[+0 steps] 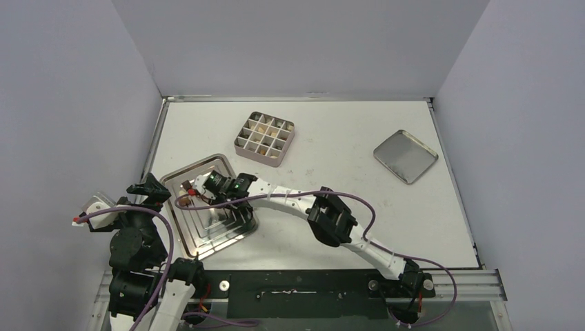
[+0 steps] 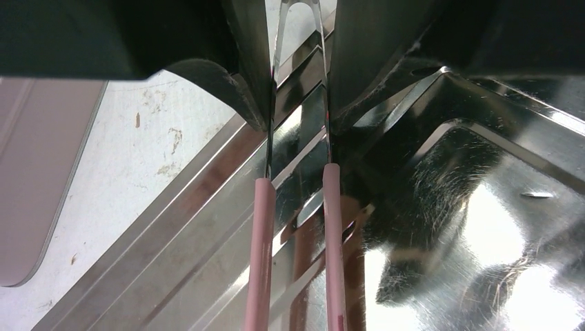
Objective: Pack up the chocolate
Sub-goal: Move the fake chocolate to the plate, then adjust the clamp.
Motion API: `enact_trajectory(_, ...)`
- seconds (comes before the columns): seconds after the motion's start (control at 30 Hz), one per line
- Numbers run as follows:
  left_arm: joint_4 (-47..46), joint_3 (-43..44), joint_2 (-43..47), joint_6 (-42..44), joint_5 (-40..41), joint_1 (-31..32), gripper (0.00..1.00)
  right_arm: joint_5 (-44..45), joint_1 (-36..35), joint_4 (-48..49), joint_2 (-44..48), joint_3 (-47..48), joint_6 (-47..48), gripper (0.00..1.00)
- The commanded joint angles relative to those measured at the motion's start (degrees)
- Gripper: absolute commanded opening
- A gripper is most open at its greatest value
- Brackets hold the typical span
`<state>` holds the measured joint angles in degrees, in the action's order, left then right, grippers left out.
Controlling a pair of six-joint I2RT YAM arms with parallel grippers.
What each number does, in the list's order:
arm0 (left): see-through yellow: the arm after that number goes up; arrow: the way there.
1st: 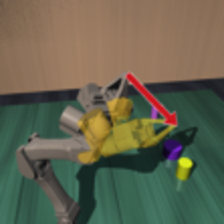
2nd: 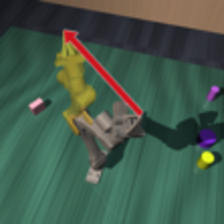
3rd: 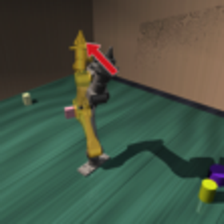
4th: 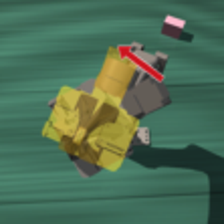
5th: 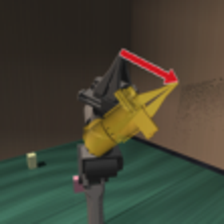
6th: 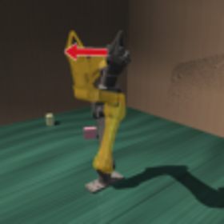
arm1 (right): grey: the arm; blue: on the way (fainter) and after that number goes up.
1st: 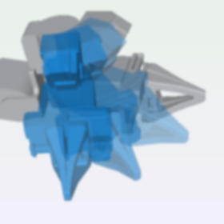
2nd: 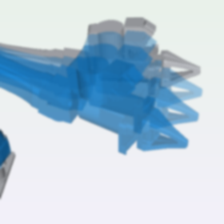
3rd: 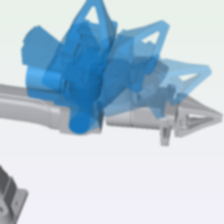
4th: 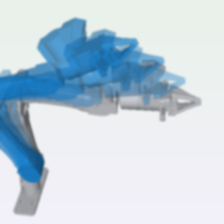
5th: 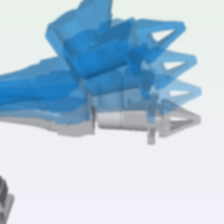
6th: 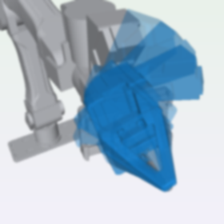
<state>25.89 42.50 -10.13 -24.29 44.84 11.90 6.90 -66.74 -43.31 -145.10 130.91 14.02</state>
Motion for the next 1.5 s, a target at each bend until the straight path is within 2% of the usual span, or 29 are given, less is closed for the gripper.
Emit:
enact_trajectory(0.0,-2.5,0.0,0.3,0.6,0.8,0.1,0.95,1.6,-1.8,4.0,4.0,-2.4,2.4,0.27)
enact_trajectory(0.23,-2.5,0.0,0.3,1.1,1.1,0.1,0.95,1.4,-4.0,5.1,11.1,-8.9,3.5,0.22)
enact_trajectory(0.53,0.0,0.8,-0.6,-1.8,-0.1,0.2,0.95,-5.0,-1.2,10.0,23.1,-20.2,-3.4,0.20)
enact_trajectory(0.67,4.2,2.1,-1.6,-7.6,-2.8,0.2,0.95,-6.4,1.5,13.8,28.6,-25.8,-5.4,0.20)
enact_trajectory(0.87,7.4,-0.5,-3.3,-18.4,-13.5,0.3,0.92,-14.7,5.4,20.7,37.4,-34.3,-9.6,0.21)
enact_trajectory(1.1,-0.9,-3.0,-5.6,-21.9,-23.7,0.3,0.92,-15.1,5.2,20.2,39.8,-35.2,-9.7,0.22)
enact_trajectory(1.3,-1.8,-4.5,-11.8,-22.5,-24.1,0.3,0.92,-14.8,2.6,20.8,42.2,-35.7,-9.5,0.23)
enact_trajectory(1.47,-1.2,-5.0,-18.8,-19.0,-21.7,0.2,0.92,-12.1,0.3,21.7,45.5,-37.1,-8.7,0.23)
